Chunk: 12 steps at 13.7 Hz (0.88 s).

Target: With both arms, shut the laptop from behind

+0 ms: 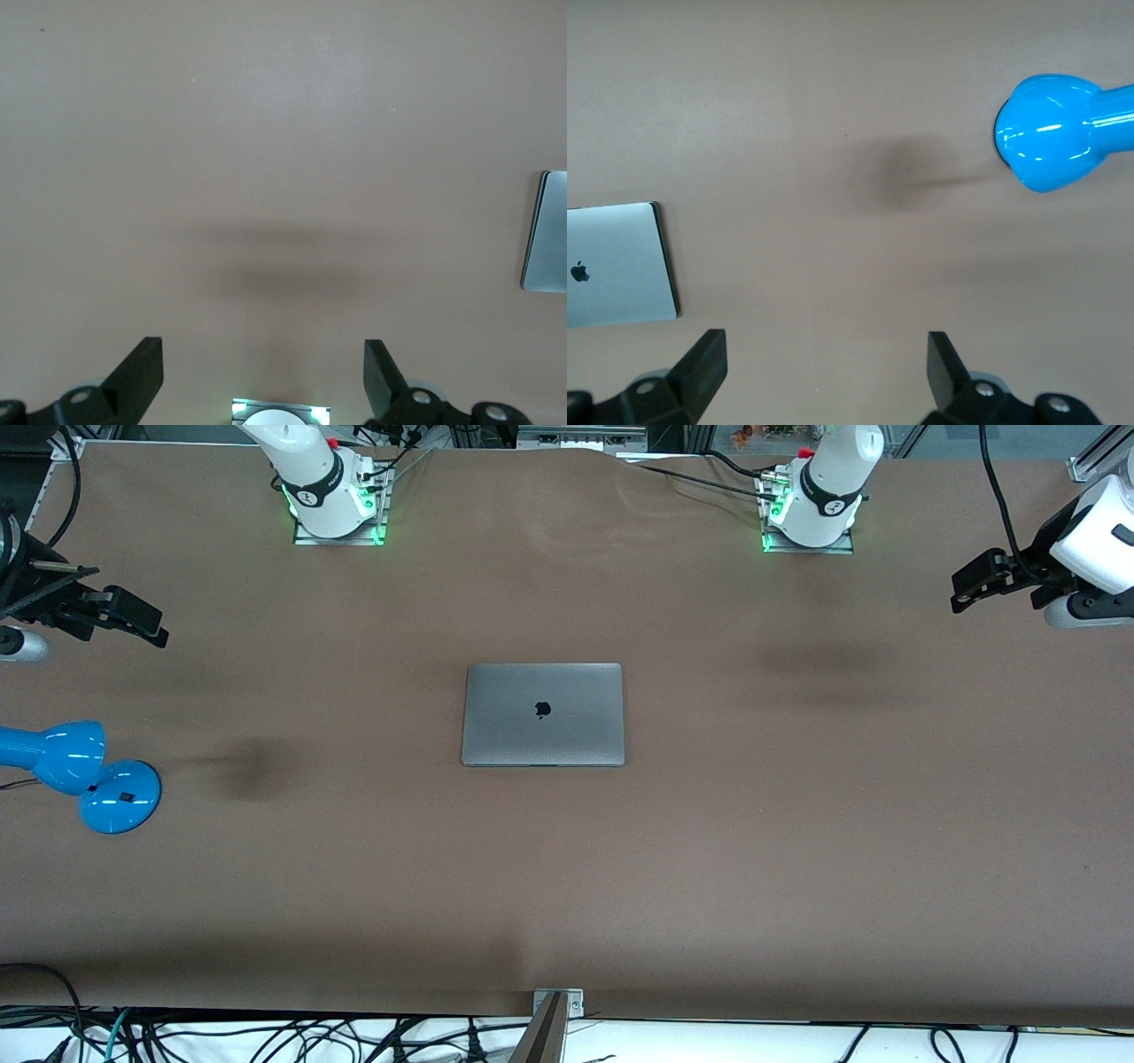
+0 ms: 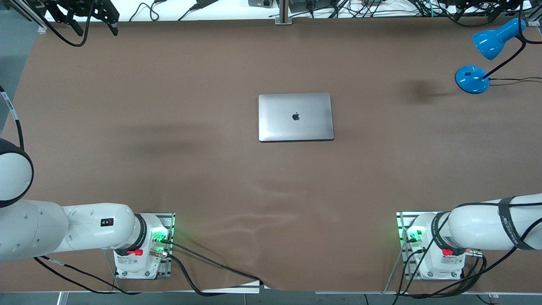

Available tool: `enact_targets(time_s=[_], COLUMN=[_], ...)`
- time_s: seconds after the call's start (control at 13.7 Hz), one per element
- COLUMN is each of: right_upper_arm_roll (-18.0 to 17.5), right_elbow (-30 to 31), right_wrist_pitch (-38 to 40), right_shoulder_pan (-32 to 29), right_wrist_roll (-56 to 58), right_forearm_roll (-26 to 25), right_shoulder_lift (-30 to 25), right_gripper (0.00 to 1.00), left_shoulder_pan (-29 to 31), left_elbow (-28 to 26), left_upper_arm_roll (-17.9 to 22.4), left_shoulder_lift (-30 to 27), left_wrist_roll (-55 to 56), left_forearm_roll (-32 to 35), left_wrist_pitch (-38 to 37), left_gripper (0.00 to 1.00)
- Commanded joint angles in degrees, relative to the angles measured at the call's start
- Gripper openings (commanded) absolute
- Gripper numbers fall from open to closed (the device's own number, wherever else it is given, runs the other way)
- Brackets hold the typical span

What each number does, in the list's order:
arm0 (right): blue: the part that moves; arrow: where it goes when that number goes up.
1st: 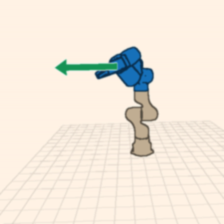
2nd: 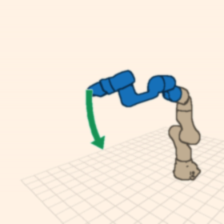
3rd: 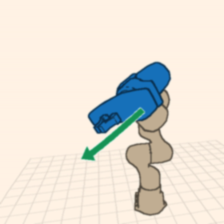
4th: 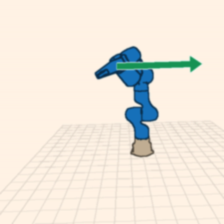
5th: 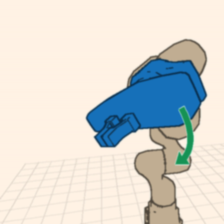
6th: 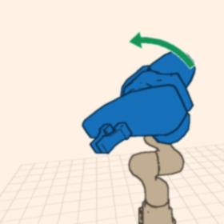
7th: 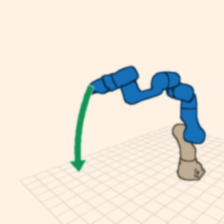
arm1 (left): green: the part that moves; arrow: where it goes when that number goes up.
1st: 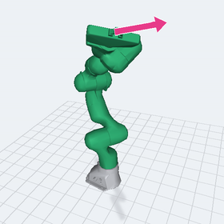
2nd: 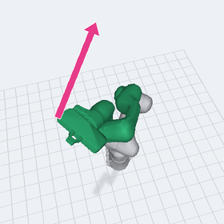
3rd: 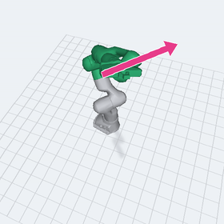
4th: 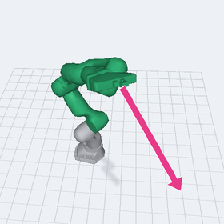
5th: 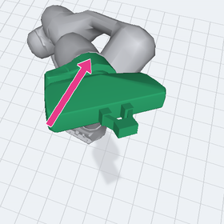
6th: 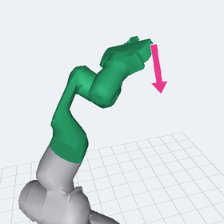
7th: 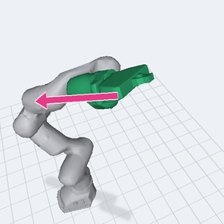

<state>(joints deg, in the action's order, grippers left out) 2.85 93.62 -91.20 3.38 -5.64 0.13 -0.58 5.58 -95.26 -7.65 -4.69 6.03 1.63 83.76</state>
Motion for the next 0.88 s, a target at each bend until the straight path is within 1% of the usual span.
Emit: enact_targets(time_s=[0.0,0.8], right_upper_arm_roll=[-0.3,-0.1], right_elbow=[0.2,0.2], right_wrist_pitch=[-0.4,-0.6], right_shoulder_pan=[-0.2,-0.3], right_wrist_roll=[-0.3,0.0], right_forearm_roll=[0.0,0.0], right_shoulder_lift=[-0.3,-0.2], right_gripper=[1.0,1.0], left_shoulder_pan=[0.1,-0.4], left_elbow=[1.7,1.3], left_upper_arm_roll=[-0.4,-0.9], left_shoulder_lift=[0.9,0.7], left_wrist_roll=[-1.3,-1.4], left_forearm_roll=[1.4,1.2], left_wrist_pitch=[-1.4,-2.0], left_gripper=[1.0,1.0])
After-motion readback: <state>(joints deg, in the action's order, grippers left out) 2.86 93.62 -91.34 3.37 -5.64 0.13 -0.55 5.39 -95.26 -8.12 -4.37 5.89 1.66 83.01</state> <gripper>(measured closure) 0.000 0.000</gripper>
